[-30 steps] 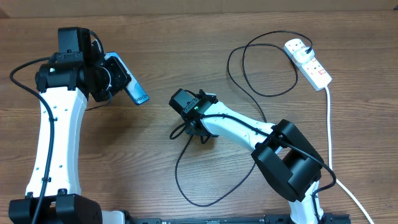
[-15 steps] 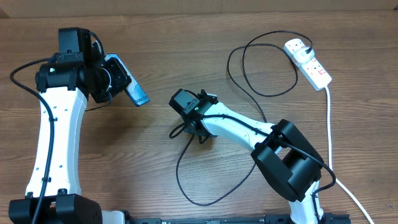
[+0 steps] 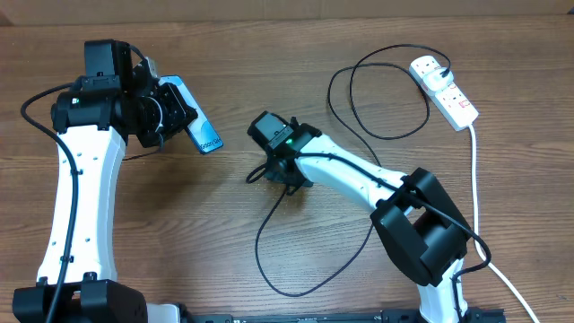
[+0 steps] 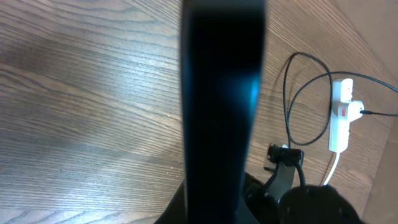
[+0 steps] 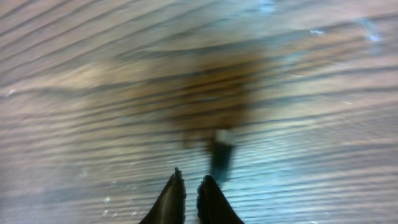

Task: Plug charger to phone and switch on socket
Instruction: 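Lower the right gripper onto the black cable's USB-C plug and grasp it, then lift the plug with the right gripper toward the phone's bottom port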

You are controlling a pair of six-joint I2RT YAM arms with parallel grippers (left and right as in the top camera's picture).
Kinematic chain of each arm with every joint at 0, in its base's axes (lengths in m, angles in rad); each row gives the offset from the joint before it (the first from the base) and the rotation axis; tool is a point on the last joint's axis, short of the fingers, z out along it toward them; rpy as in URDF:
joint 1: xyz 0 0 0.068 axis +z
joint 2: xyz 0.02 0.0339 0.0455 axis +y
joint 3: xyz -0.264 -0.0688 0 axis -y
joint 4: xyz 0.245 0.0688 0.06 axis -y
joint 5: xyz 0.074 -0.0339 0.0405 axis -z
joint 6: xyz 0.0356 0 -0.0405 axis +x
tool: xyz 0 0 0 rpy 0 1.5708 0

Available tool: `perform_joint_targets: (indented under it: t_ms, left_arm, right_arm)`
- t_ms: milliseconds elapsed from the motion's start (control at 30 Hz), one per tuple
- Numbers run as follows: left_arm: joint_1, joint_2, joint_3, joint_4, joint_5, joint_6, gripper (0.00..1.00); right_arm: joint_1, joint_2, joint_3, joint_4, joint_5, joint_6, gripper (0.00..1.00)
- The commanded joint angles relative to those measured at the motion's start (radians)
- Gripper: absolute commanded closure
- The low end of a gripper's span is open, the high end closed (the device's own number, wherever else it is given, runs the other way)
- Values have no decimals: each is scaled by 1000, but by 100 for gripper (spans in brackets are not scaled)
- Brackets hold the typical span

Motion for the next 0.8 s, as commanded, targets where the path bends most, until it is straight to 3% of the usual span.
perform_joint_targets:
  t_ms: [0, 233, 600, 700, 767]
  left_arm:
    - [-7, 1, 5, 5, 40, 23, 96]
    - [-7, 1, 5, 15, 40, 22, 96]
    - [-7, 1, 5, 5, 40, 23, 96]
    - [-7, 1, 5, 5, 40, 23, 96]
    - [-7, 1, 5, 5, 40, 23, 96]
  right_arm:
    - [-33, -5, 19, -55, -21, 1, 75]
    - [14, 9, 5, -5, 25, -19, 65]
    - [31, 76, -9, -31, 97, 31, 63]
    - [31, 81, -6, -17, 59, 31, 71]
    - [31, 81, 10, -20, 31, 27, 82]
